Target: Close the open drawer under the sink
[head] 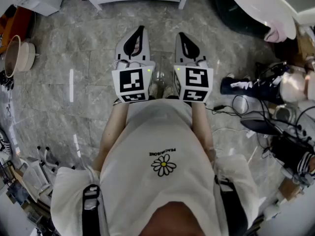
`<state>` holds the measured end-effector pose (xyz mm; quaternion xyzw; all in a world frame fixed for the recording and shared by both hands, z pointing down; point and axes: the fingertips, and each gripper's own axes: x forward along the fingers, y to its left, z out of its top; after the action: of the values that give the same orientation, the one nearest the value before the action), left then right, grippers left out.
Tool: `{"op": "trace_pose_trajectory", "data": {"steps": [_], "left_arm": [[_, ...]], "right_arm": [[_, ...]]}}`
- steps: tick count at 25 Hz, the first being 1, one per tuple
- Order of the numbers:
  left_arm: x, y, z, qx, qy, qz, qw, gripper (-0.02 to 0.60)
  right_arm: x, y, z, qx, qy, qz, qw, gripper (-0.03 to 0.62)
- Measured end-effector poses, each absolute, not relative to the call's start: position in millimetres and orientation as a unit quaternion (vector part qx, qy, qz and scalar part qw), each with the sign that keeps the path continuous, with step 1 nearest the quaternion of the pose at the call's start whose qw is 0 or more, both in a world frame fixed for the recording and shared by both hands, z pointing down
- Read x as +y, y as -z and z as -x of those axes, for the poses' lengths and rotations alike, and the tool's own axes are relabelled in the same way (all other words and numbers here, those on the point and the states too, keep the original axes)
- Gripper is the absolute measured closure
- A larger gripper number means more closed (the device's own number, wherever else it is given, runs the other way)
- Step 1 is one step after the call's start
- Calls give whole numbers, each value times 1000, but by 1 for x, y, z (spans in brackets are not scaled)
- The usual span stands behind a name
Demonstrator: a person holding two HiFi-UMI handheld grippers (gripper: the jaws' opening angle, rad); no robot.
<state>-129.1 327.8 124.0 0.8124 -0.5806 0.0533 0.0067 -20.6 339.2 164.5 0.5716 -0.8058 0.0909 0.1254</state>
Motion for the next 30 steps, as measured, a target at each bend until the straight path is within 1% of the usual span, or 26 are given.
{"op": "trace_pose_trajectory", "data": {"steps": [10,14,17,24,30], "left_arm": [[327,-124,122,-575,-47,-817,1,560],[332,-130,126,-577,-41,-815,12,560],[329,-124,131,-579,-41,-814,7,560],[323,-113,145,-598,-15,-802,15,560],[322,-110,132,-594,-12,-804,22,560]], "right_arm": [[342,-163,27,-818,-83,-557,121,565],[349,-167,31,-821,-78,-554,118,565],[349,-161,35,-828,-75,-545,114,565],[342,-143,27,-825,-60,-553,104,565],[340,-138,7,-818,-65,-564,94,565]]}}
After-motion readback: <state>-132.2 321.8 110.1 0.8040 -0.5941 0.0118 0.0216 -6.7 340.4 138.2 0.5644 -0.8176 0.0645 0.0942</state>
